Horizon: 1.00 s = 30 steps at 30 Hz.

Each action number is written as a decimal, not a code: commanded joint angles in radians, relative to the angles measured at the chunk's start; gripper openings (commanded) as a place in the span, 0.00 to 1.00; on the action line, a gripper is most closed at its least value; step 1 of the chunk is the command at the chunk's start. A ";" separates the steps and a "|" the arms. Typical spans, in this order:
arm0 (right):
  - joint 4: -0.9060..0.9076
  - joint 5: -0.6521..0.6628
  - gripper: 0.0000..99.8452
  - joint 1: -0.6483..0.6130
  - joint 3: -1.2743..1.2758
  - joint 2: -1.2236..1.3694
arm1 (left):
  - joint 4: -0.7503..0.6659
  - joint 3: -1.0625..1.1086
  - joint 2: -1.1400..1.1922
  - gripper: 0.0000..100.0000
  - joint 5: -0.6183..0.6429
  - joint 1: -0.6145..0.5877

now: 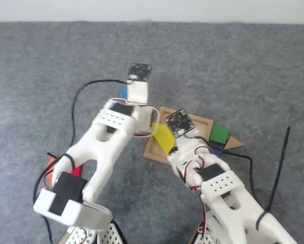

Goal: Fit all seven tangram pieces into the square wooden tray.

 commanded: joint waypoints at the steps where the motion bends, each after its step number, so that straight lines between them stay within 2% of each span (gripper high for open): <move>1: -0.028 -0.012 0.01 -0.022 -0.009 -0.038 | 0.207 -0.068 -0.066 0.01 0.002 -0.094; 4: -0.024 -0.017 0.01 -0.013 -0.017 -0.038 | 0.204 0.016 -0.080 0.01 -0.072 -0.092; 8: -0.021 -0.123 0.01 0.050 -0.017 -0.041 | 0.044 0.160 -0.086 0.01 -0.216 -0.012; 12: -0.031 -0.126 0.01 0.114 -0.028 -0.041 | -0.043 0.143 -0.078 0.01 -0.173 0.041; 16: -0.031 -0.126 0.01 0.114 -0.023 -0.038 | -0.161 0.122 -0.075 0.01 -0.092 0.040; 22: -0.031 -0.133 0.01 0.116 -0.023 -0.047 | -0.272 0.090 -0.023 0.01 -0.086 0.101; 26: -0.030 -0.133 0.01 0.114 -0.021 -0.048 | -0.259 -0.041 0.097 0.01 -0.083 0.114; 30: -0.027 -0.132 0.01 0.134 -0.023 -0.048 | -0.072 -0.216 0.216 0.01 -0.083 0.077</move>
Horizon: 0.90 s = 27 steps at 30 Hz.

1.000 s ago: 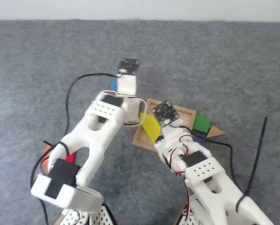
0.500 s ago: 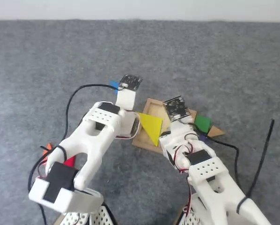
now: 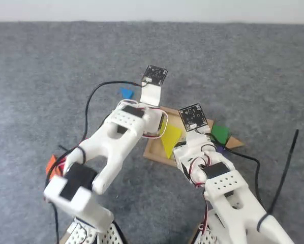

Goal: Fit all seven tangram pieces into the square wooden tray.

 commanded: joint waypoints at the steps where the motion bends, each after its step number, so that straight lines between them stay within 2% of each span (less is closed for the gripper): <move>1: -0.015 -0.008 0.01 0.030 -0.023 -0.036 | 0.163 -0.188 0.063 0.01 0.009 -0.041; 3: -0.016 -0.009 0.01 0.041 -0.028 -0.036 | 0.204 -0.234 0.063 0.01 0.032 -0.063; 5: -0.016 -0.009 0.01 0.047 -0.031 -0.038 | 0.169 -0.229 0.034 0.01 0.046 -0.048; 9: -0.010 -0.009 0.01 0.059 -0.046 -0.038 | 0.051 -0.122 -0.017 0.01 0.035 0.081; 12: -0.016 -0.009 0.01 0.131 -0.051 -0.038 | -0.015 -0.074 -0.018 0.01 -0.003 0.135; 16: -0.007 -0.009 0.01 0.222 -0.075 -0.038 | 0.021 -0.096 -0.025 0.01 0.003 0.061; 21: -0.002 -0.008 0.01 0.231 -0.071 -0.038 | 0.110 -0.077 -0.153 0.01 0.005 -0.071; 23: 0.025 -0.008 0.01 0.200 -0.071 -0.033 | 0.114 -0.031 -0.259 0.01 0.005 -0.153; 27: 0.088 -0.006 0.01 0.045 -0.057 -0.025 | 0.052 0.128 -0.439 0.01 -0.028 -0.310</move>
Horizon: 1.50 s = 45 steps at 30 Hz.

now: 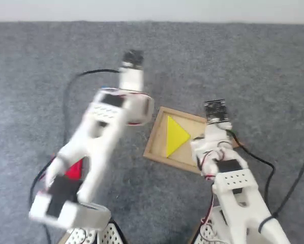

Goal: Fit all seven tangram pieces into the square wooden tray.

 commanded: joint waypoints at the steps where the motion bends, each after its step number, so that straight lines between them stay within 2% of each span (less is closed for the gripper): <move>1: 0.047 -0.006 0.01 -0.122 -0.035 -0.025 | -0.086 0.124 -0.169 0.01 -0.043 -0.120; 4: 0.050 -0.009 0.01 -0.177 -0.025 -0.024 | -0.176 0.197 -0.152 0.01 -0.049 -0.167; 10: 0.048 -0.009 0.01 -0.179 -0.060 0.082 | -0.103 0.179 -0.135 0.01 -0.080 -0.222; 16: 0.076 -0.009 0.01 -0.173 -0.187 0.280 | -0.092 0.346 -0.316 0.01 -0.190 -0.224; 19: 0.076 -0.009 0.01 -0.183 -0.244 0.358 | -0.092 0.432 -0.456 0.01 -0.244 -0.270; 23: 0.041 -0.003 0.01 -0.269 -0.279 0.410 | -0.092 0.524 -0.614 0.01 -0.245 -0.376; 26: -0.018 -0.002 0.01 -0.331 -0.279 0.410 | -0.081 0.579 -0.663 0.01 -0.252 -0.396; 30: -0.099 -0.002 0.01 -0.352 -0.292 0.410 | -0.106 0.595 -0.640 0.01 -0.285 -0.397; 35: 0.085 0.000 0.01 -0.305 -0.384 0.326 | -0.112 0.590 -0.580 0.01 -0.322 -0.414; 39: 0.311 0.000 0.01 -0.186 -0.477 0.128 | -0.137 0.590 -0.551 0.01 -0.336 -0.462; 43: 0.312 -0.002 0.01 -0.039 -0.483 0.110 | -0.135 0.584 -0.528 0.01 -0.338 -0.491; 45: 0.275 -0.003 0.01 -0.024 -0.482 0.194 | -0.137 0.578 -0.511 0.01 -0.339 -0.506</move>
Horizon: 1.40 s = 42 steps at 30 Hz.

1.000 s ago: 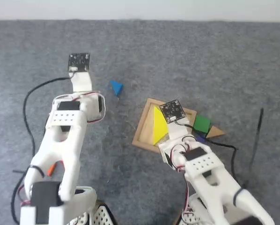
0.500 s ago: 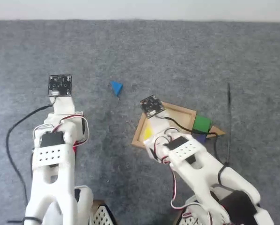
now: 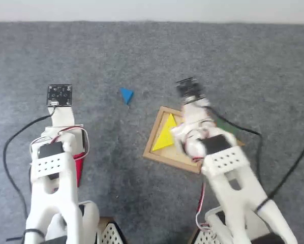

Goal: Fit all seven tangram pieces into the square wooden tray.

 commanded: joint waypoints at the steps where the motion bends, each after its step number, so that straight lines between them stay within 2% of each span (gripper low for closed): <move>1: -0.050 -0.003 0.01 0.039 -0.057 0.101 | -0.023 -0.027 0.021 0.01 -0.014 -0.029; 6: -0.232 -0.003 0.01 0.018 -0.087 0.394 | -0.023 -0.028 0.061 0.01 -0.080 -0.054; 11: -0.136 -0.006 0.01 -0.128 -0.226 0.562 | -0.049 -0.031 0.072 0.01 -0.081 -0.100; 16: -0.120 -0.006 0.01 -0.265 -0.307 0.621 | -0.049 -0.031 0.074 0.01 -0.081 -0.110; 21: -0.120 -0.006 0.01 -0.243 -0.344 0.625 | -0.048 -0.028 0.075 0.01 -0.083 -0.110; 27: -0.127 -0.006 0.01 -0.278 -0.391 0.627 | -0.043 -0.025 0.071 0.01 -0.083 -0.110; 31: -0.028 -0.002 0.01 -0.222 -0.454 0.584 | 0.083 -0.050 0.064 0.01 -0.087 -0.114; 36: 0.203 -0.002 0.01 -0.102 -0.528 0.430 | 0.439 -0.140 0.005 0.02 -0.226 -0.178; 39: 0.234 -0.002 0.01 -0.074 -0.511 0.374 | 0.560 -0.159 -0.054 0.05 -0.270 -0.199; 42: 0.226 -0.002 0.01 -0.081 -0.476 0.363 | 0.618 -0.131 -0.124 0.10 -0.315 -0.206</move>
